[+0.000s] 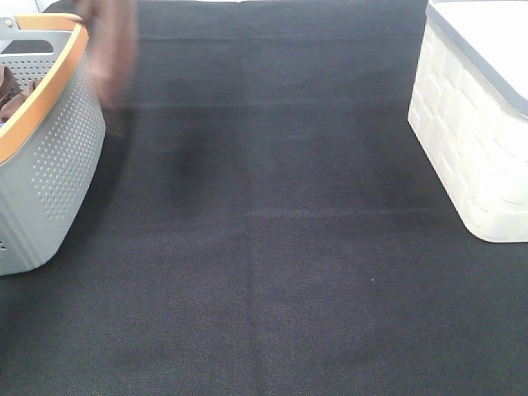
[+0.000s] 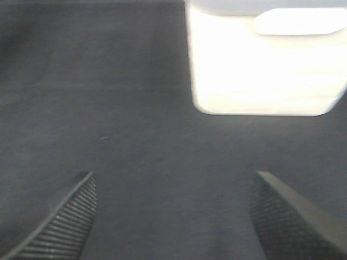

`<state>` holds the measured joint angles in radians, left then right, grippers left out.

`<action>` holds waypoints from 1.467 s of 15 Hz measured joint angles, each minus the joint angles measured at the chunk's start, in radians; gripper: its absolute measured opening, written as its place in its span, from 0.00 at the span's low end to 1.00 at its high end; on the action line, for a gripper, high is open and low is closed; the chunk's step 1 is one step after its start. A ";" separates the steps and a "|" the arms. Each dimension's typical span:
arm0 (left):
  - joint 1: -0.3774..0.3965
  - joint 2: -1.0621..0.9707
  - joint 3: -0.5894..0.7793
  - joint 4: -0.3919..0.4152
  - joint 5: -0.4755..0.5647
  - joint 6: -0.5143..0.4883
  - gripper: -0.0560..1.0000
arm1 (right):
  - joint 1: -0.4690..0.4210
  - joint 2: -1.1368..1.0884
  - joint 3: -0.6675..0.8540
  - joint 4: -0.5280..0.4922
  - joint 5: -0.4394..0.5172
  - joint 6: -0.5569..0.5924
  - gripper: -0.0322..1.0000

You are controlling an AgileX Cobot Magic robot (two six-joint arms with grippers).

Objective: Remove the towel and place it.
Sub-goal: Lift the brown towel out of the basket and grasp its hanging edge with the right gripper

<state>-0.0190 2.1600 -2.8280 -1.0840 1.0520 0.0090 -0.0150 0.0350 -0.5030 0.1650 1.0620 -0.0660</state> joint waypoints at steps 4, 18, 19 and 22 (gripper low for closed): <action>-0.151 0.000 0.000 0.168 -0.002 0.046 0.05 | 0.000 0.168 0.000 0.133 -0.012 -0.145 0.71; -0.332 0.000 0.000 0.356 -0.055 0.075 0.05 | 0.050 1.005 -0.176 1.091 -0.310 -1.262 0.60; -0.332 0.000 0.000 0.354 -0.055 0.075 0.05 | 0.050 1.060 -0.212 1.114 -0.307 -1.286 0.60; -0.332 0.000 0.000 0.348 -0.055 0.075 0.05 | 0.163 1.209 -0.357 1.140 -0.329 -1.333 0.60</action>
<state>-0.3510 2.1600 -2.8280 -0.7360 0.9970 0.0840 0.1480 1.2440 -0.8600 1.3050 0.7330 -1.3990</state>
